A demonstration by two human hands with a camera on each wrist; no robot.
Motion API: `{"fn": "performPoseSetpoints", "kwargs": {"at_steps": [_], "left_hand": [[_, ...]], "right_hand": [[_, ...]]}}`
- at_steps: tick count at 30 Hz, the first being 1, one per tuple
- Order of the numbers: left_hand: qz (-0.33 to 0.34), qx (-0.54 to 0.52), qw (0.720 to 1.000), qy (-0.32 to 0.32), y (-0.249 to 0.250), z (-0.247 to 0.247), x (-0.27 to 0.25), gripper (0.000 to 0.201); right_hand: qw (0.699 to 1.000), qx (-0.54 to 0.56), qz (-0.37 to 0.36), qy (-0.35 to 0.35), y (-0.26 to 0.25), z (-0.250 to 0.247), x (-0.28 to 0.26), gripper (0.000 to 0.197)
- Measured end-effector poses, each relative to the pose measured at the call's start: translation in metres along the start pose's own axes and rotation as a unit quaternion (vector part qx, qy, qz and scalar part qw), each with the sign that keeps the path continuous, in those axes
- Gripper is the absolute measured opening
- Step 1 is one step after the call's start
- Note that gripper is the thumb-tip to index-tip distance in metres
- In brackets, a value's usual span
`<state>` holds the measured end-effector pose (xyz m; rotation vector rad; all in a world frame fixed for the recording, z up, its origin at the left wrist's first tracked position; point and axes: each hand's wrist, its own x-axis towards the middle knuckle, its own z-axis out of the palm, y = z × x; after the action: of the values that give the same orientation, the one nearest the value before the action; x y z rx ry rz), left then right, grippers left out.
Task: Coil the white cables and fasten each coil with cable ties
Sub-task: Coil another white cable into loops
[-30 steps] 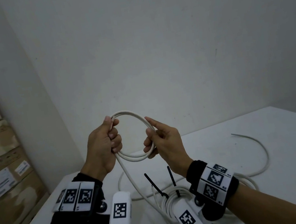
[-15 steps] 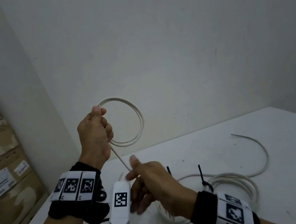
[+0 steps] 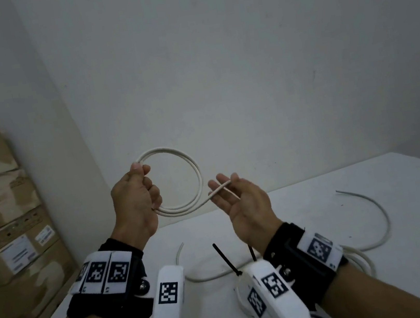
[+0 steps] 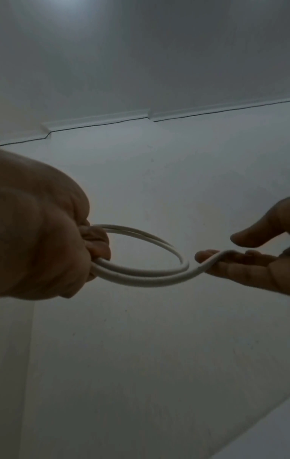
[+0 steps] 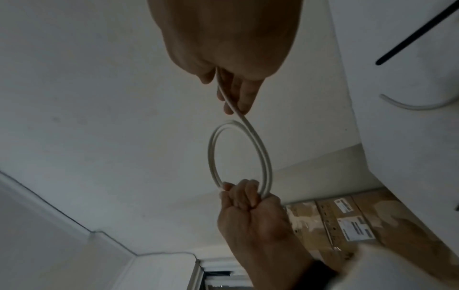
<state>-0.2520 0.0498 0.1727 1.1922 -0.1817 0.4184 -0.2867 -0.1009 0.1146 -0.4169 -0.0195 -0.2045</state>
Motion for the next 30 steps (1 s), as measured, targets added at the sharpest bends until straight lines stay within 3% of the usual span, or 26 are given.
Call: {"fn": "performPoseSetpoints", "kwargs": {"at_steps": [6,10,14,18,21,26,30], "left_hand": [[-0.076,0.019,0.997,-0.013,-0.012,-0.006,-0.006,0.029],[-0.129,0.038,0.989,-0.059,-0.018,-0.012,-0.013,0.03],[-0.173,0.067,0.976,-0.112,-0.027,-0.016,-0.025,0.028],[-0.193,0.114,0.963,-0.148,-0.033,-0.013,-0.035,0.026],[-0.184,0.153,0.958,-0.159,-0.036,-0.008,-0.04,0.026],[-0.176,0.192,0.948,-0.184,-0.041,-0.003,-0.043,0.027],[-0.171,0.209,0.943,-0.196,-0.043,-0.002,-0.045,0.028]], "right_hand": [[0.999,0.008,-0.013,0.047,-0.025,0.003,0.027,0.028],[0.997,-0.018,0.018,0.073,-0.044,-0.006,0.047,0.03],[0.991,-0.131,0.038,0.007,-0.053,-0.014,0.06,0.017],[0.966,-0.241,0.054,-0.075,-0.054,-0.013,0.057,0.018],[0.922,-0.37,0.03,-0.109,-0.054,-0.01,0.052,0.019],[0.792,-0.583,-0.039,-0.177,-0.049,-0.004,0.042,0.016],[0.707,-0.667,-0.079,-0.221,-0.04,-0.006,0.038,0.019]]}}
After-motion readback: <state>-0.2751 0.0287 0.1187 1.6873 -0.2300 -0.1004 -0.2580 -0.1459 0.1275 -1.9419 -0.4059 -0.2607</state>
